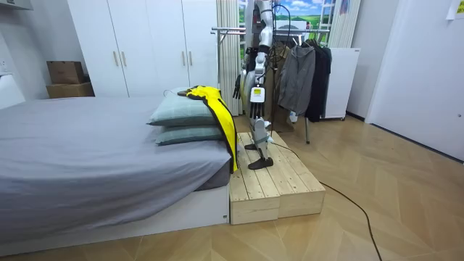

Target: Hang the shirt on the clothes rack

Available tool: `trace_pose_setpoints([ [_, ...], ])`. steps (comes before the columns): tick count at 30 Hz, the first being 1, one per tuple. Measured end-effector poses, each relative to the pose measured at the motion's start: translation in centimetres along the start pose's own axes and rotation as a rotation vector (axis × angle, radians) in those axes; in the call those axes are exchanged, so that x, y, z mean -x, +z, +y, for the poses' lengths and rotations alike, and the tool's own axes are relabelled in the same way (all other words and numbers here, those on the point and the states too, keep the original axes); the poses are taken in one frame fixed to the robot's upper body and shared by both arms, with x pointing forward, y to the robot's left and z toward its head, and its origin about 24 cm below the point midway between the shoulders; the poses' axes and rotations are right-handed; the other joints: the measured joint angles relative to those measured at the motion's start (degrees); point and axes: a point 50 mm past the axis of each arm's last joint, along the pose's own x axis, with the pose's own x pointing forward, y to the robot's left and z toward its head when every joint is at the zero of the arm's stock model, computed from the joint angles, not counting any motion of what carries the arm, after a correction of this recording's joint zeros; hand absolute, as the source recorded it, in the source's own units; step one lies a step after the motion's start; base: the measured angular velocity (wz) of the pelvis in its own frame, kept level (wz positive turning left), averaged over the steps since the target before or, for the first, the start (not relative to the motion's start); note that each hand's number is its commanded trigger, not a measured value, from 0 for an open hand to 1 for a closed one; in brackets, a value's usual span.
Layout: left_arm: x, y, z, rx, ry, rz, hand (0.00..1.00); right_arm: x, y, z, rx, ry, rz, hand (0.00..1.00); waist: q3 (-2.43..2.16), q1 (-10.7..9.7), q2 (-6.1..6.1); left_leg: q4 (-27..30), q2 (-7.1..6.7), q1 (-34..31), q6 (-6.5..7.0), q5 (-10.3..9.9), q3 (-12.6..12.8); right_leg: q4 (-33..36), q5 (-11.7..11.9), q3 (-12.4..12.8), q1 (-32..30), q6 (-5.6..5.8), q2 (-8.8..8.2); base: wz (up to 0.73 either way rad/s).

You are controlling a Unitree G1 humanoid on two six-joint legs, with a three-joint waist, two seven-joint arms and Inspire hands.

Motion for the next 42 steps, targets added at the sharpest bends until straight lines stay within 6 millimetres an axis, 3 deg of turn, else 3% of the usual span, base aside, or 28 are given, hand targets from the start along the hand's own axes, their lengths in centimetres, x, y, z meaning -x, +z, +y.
trace_pose_setpoints([
  [11,0.0,0.5,0.6,0.023,0.106,-0.051,0.0,0.0,0.0,-0.1,-0.004,0.007,-0.019,0.0,-0.16,0.0,0.37,-1.3,-0.1,0.0,0.0,0.0,0.0,0.0,0.0,0.0,-0.5,0.01,0.01,0.0],
  [20,0.1,0.5,0.8,0.056,0.148,-0.068,0.0,0.0,-0.1,-0.1,-0.015,0.021,-0.02,0.0,-0.39,0.1,-0.24,-1.7,-0.14,0.0,0.01,0.0,0.1,0.2,0.0,0.1,-0.8,0.02,0.0,0.0],
  [31,0.1,-0.1,0.5,0.057,0.139,-0.061,0.0,0.1,-0.6,-0.3,-0.036,0.01,0.002,0.0,-0.11,0.2,-0.56,-1.7,-0.1,0.4,0.01,0.0,0.1,0.7,0.0,0.2,-0.3,0.02,-0.01,0.0],
  [42,0.2,-1.3,0.2,0.067,0.132,-0.012,0.0,0.1,-0.8,-0.4,-0.036,0.004,0.012,0.0,-0.11,0.3,-1.33,-1.6,-0.15,0.7,0.01,0.0,0.1,0.2,0.0,0.4,-0.2,0.04,0.0,0.0],
])
